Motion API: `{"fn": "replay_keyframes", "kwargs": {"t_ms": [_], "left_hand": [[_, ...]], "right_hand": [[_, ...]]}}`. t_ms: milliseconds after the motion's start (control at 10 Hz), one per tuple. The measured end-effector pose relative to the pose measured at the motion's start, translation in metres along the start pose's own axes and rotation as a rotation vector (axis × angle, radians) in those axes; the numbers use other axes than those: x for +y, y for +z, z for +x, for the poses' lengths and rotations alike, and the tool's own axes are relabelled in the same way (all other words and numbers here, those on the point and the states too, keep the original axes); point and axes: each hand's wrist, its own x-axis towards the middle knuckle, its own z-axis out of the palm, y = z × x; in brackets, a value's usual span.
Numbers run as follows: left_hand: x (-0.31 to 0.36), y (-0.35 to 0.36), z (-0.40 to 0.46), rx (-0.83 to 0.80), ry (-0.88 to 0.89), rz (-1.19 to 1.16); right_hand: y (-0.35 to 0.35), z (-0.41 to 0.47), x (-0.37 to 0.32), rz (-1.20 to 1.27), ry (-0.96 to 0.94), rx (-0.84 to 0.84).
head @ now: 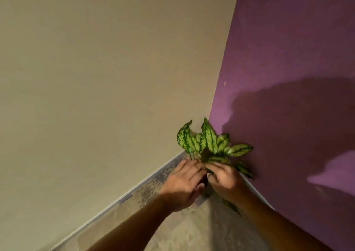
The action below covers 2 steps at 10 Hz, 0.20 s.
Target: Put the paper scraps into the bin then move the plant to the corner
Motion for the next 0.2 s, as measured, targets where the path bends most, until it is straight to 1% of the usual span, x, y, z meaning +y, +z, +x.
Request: {"fn": "replay_keyframes", "kwargs": {"t_ms": [100, 200], "left_hand": [[-0.001, -0.068, 0.042, 0.125, -0.021, 0.111], [0.006, -0.175, 0.098, 0.213, -0.117, 0.175]], "right_hand": [[-0.074, 0.039, -0.023, -0.053, -0.069, 0.149], [-0.181, 0.079, -0.06, -0.188, -0.133, 0.274]]}}
